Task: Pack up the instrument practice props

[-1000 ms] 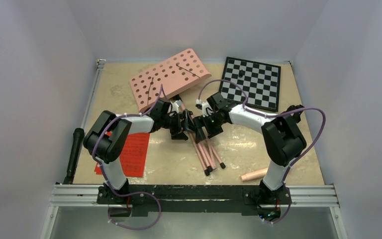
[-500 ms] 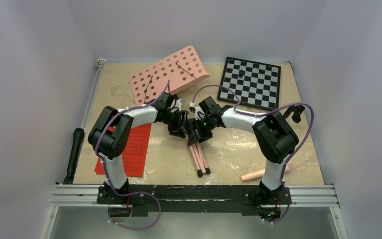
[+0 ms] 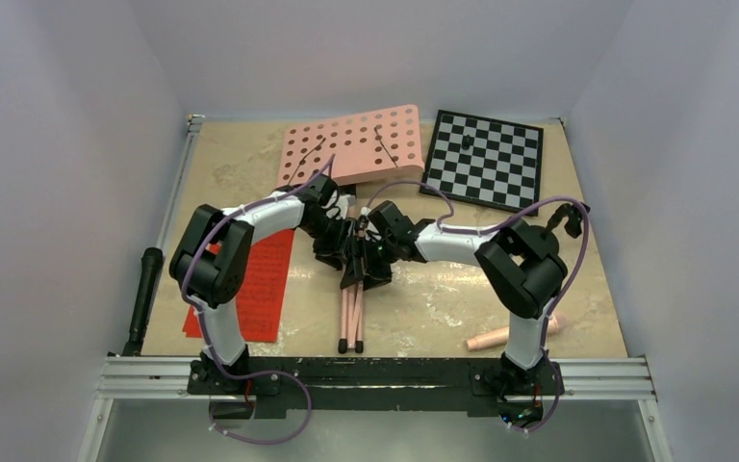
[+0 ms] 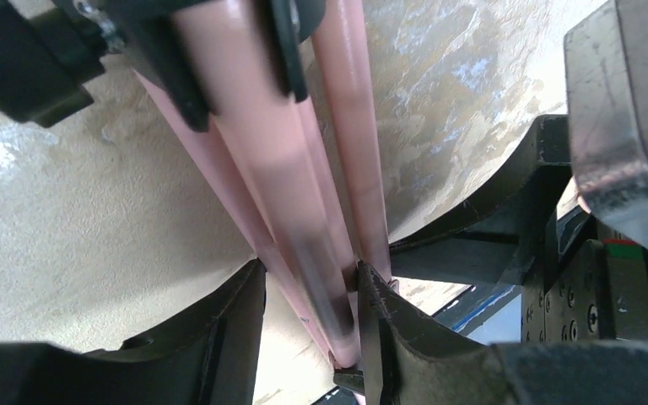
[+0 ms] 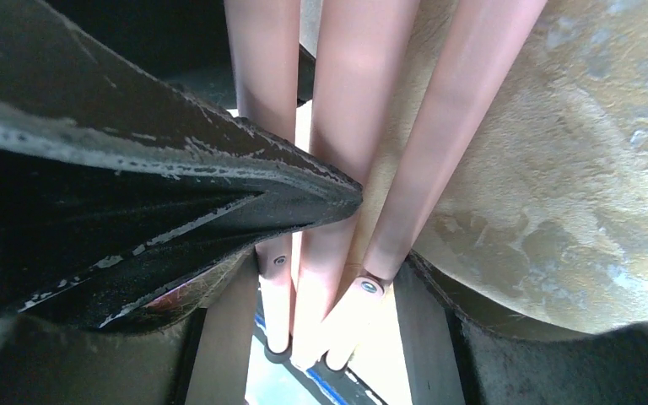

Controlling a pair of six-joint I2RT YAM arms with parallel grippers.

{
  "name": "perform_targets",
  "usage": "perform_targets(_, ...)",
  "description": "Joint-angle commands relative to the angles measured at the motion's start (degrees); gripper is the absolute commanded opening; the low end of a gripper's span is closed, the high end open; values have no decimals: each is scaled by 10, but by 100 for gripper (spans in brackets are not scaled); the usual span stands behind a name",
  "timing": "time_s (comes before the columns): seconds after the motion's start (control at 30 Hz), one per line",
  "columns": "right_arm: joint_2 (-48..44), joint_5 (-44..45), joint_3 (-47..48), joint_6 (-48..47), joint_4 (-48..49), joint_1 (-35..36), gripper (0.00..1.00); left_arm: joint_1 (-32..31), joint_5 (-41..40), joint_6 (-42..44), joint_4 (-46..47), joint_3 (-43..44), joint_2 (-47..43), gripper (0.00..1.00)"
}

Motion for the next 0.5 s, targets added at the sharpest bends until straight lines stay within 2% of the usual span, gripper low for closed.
perform_targets(0.0,23,-45,10,24,56,56,19,-33,75,-55,108,-23,-34,45)
perform_targets(0.07,20,-48,17,-14,36,46,11,-33,83,-57,113,-31,-38,48)
perform_targets(0.1,18,-52,24,-46,19,39,10,-34,82,-54,113,-30,-39,51)
perform_targets(0.13,16,-55,31,-79,-3,30,13,-33,82,-48,115,-27,-39,56)
perform_targets(0.17,16,-63,35,-109,-19,20,23,-33,79,-41,111,-23,-39,62)
perform_targets(0.2,15,-70,38,-131,-37,8,38,-32,72,-37,108,-20,-42,68)
perform_targets(0.23,13,-73,42,-151,-62,-1,57,-30,67,-36,107,-20,-44,90)
perform_targets(0.27,10,-80,45,-167,-77,-10,69,-30,62,-36,106,-22,-50,98)
perform_targets(0.3,4,-95,44,-181,-85,-18,77,-29,53,-38,101,-21,-57,99)
perform_targets(0.33,-10,-113,40,-189,-88,-28,93,-28,48,-39,95,-21,-64,99)
perform_targets(0.37,-24,-121,37,-196,-90,-36,98,-25,51,-37,95,-21,-72,99)
perform_targets(0.47,-65,-124,47,-228,-124,-54,99,-22,48,-13,88,-14,-105,99)
